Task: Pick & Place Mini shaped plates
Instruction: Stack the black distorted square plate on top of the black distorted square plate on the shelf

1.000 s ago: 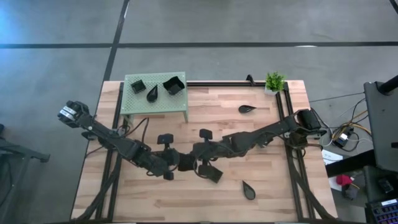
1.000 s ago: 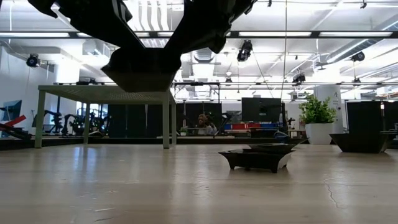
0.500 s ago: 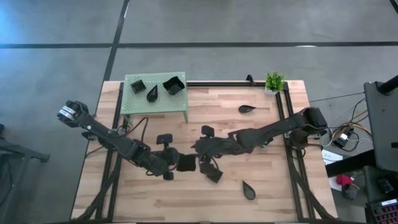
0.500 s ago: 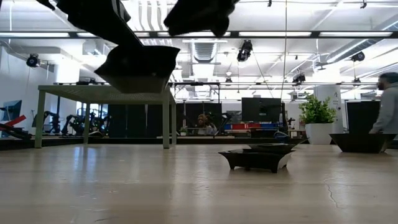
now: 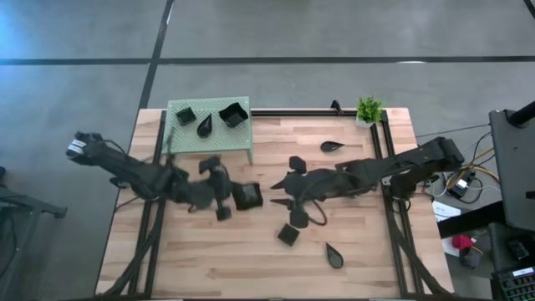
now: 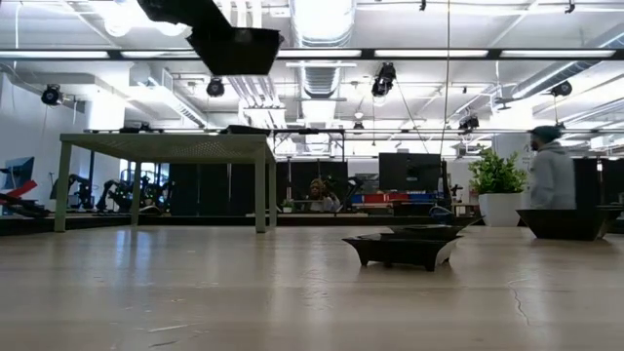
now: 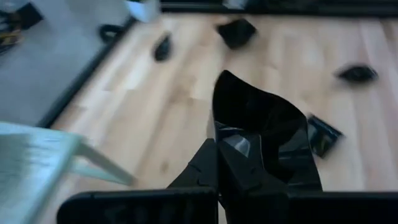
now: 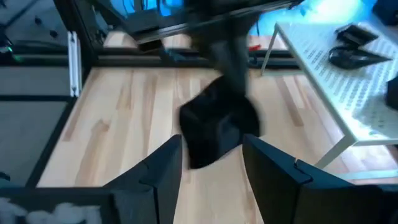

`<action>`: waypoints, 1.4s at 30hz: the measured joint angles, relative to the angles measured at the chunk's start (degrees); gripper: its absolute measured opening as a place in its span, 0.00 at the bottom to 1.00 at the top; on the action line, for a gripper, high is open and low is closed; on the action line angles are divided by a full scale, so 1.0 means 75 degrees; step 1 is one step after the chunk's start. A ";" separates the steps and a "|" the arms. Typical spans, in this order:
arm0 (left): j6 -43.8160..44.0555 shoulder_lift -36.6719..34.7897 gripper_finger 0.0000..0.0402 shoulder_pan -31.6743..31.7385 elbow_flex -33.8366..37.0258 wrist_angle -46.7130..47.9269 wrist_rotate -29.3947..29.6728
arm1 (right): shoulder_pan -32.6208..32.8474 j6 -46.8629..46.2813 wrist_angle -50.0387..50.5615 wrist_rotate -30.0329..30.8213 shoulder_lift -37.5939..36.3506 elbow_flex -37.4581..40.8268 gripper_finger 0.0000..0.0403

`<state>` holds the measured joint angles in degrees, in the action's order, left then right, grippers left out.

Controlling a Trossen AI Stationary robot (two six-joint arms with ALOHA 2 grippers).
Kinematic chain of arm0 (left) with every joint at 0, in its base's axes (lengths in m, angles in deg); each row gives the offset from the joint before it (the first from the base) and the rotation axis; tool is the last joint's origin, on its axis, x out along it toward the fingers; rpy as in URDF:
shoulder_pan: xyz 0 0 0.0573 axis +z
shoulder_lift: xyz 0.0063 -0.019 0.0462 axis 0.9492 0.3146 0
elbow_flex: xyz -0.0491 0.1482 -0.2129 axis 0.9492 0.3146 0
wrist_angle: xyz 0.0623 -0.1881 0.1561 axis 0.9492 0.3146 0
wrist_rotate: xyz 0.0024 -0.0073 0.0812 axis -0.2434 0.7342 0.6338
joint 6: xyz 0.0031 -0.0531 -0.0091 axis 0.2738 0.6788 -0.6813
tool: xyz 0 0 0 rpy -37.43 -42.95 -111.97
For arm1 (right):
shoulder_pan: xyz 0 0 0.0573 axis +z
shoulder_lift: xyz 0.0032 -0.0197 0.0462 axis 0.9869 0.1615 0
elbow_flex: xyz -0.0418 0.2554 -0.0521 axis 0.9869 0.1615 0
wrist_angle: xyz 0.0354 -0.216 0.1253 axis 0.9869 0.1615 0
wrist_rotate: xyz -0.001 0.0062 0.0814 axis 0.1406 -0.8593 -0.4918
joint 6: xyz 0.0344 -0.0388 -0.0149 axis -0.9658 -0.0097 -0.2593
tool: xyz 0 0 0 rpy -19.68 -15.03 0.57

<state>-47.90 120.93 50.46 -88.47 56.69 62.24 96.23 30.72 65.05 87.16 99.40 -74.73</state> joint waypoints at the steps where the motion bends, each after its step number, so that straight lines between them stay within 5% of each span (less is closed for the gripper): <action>1: 0.0008 -0.0160 0.00 0.0198 -0.0071 0.0153 -0.0003 | 0.0000 0.0000 0.0023 0.0000 -0.0098 0.0000 0.40; 10: -0.0281 -0.1081 0.00 0.2682 -0.0668 0.0874 -0.0608 | -0.0001 0.0363 0.0053 0.0006 -0.0435 0.0001 0.37; 25: -0.1346 -0.0603 0.00 0.7736 -0.1017 0.0942 -0.4398 | -0.0003 0.0694 0.0096 0.0012 -0.0417 0.0012 0.31; 42: -0.1998 0.0691 0.00 0.8747 -0.1162 0.0454 -0.5199 | -0.0006 0.0828 0.0096 0.0015 -0.0412 0.0012 0.34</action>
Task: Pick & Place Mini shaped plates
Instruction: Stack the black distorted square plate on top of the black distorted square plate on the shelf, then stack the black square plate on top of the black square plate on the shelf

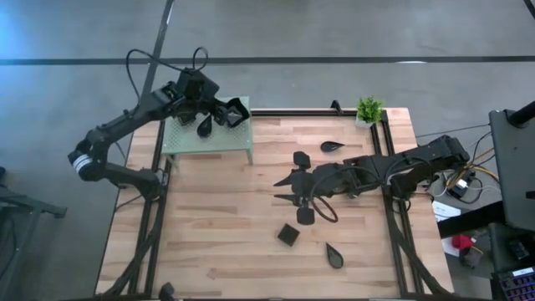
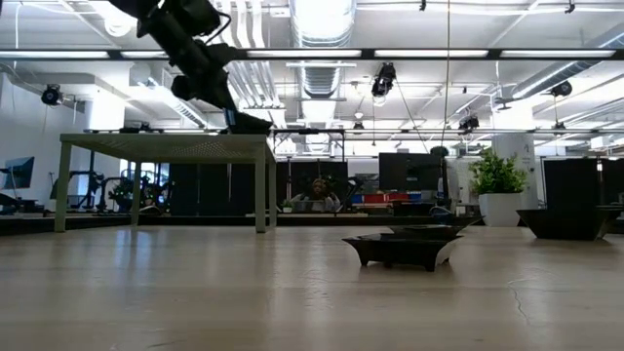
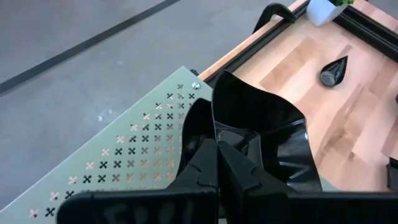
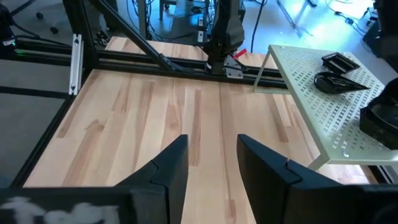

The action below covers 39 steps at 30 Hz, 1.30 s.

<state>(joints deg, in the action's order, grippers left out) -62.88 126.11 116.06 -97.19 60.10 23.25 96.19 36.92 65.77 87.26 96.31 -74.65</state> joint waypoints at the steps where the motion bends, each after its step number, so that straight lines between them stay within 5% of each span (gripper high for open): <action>1: 0.0000 0.0036 0.00 0.0000 -0.0041 -0.0002 -0.0003 | 0.0000 0.0000 0.0000 0.0000 0.0000 0.0000 0.34; 15: 0.0020 0.0082 0.04 0.0000 -0.0091 0.0029 0.0023 | -0.0003 -0.0006 0.0000 0.0054 0.0000 0.0000 0.31; 28: 0.0024 0.0074 0.15 0.0000 -0.0100 0.0050 0.0430 | -0.0009 -0.0031 -0.0004 0.2383 0.0000 0.0000 0.33; 39: -0.1019 -0.0831 0.18 -0.0200 -0.0100 0.0104 0.0351 | -0.0008 -0.0739 0.0378 0.2480 -0.0121 0.0000 0.29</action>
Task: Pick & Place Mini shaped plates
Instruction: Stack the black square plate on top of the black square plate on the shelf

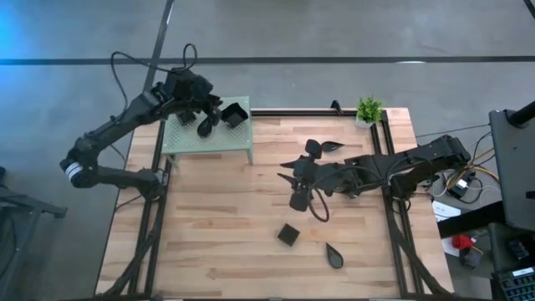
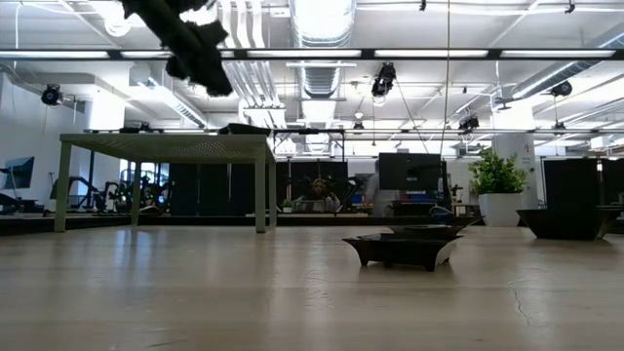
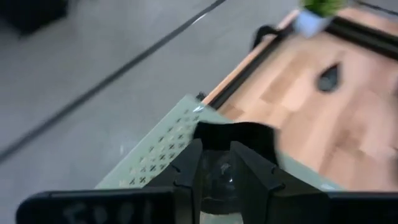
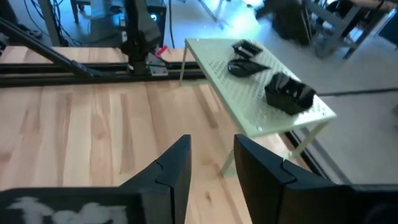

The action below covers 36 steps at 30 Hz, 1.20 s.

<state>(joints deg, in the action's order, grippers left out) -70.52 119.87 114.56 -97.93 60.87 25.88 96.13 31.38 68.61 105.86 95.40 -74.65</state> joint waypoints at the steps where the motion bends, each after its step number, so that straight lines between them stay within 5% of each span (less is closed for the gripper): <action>1: -0.0203 -0.0182 0.18 -0.0104 0.0001 0.0030 -0.0086 | 0.0002 -0.0112 0.0137 0.0000 -0.0064 0.0000 0.28; 6: -0.0832 -0.1015 0.18 -0.1031 0.0060 0.0406 -0.0380 | 0.0005 -0.0711 0.0936 -0.0005 -0.0384 0.0000 0.26; 12: -0.1057 -0.1546 0.17 -0.3136 0.0304 0.0731 -0.0110 | 0.0005 -0.1310 0.1833 -0.0029 -0.0543 0.0000 0.24; 23: -0.0868 -0.0924 0.14 -0.7566 0.0981 0.0427 0.2743 | 0.0017 -0.1954 0.2489 -0.0631 -0.0552 0.0000 0.19; 36: 0.0004 0.0765 0.14 -0.9088 0.1122 -0.0481 0.3118 | 0.0073 -0.2117 0.2538 -0.3112 -0.0092 0.0639 0.19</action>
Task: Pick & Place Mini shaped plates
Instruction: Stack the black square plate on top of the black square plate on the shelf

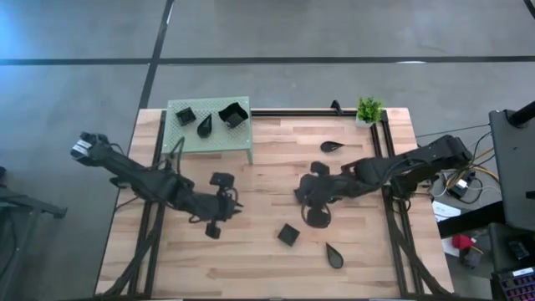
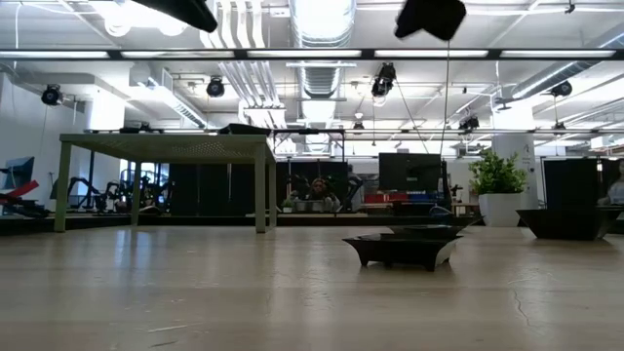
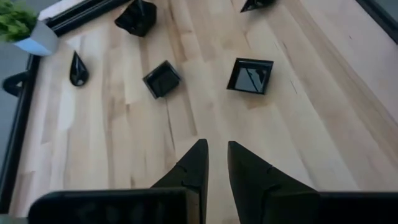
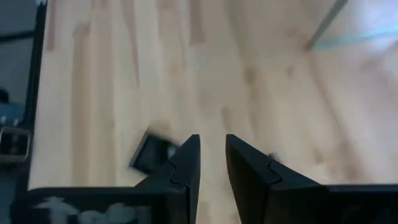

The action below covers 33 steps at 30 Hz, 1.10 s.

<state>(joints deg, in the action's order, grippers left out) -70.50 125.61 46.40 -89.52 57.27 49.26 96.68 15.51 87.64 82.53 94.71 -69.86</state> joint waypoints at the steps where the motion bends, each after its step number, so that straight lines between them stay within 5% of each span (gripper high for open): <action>1: 0.0011 0.0092 0.14 -0.0026 0.0000 -0.0061 -0.0001 | 0.0010 -0.0099 -0.0015 -0.0137 0.0095 0.0065 0.19; 8: 0.0165 0.0290 0.14 -0.0098 0.0000 -0.0158 -0.0003 | 0.0235 -0.0309 -0.0023 -0.1124 0.0850 0.0457 0.17; 23: 0.0243 0.0067 0.14 -0.0180 0.0000 -0.0229 -0.0012 | 0.0449 -0.0880 -0.1006 -0.1184 0.2982 0.0492 0.21; 33: 0.0240 0.0058 0.14 -0.0191 0.0073 -0.0226 -0.0014 | 0.0343 -0.1615 -0.1576 -0.1257 0.3270 0.0499 0.16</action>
<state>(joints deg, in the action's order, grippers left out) -68.69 126.05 44.96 -88.97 55.57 49.15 99.25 3.39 75.82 73.10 119.24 -66.11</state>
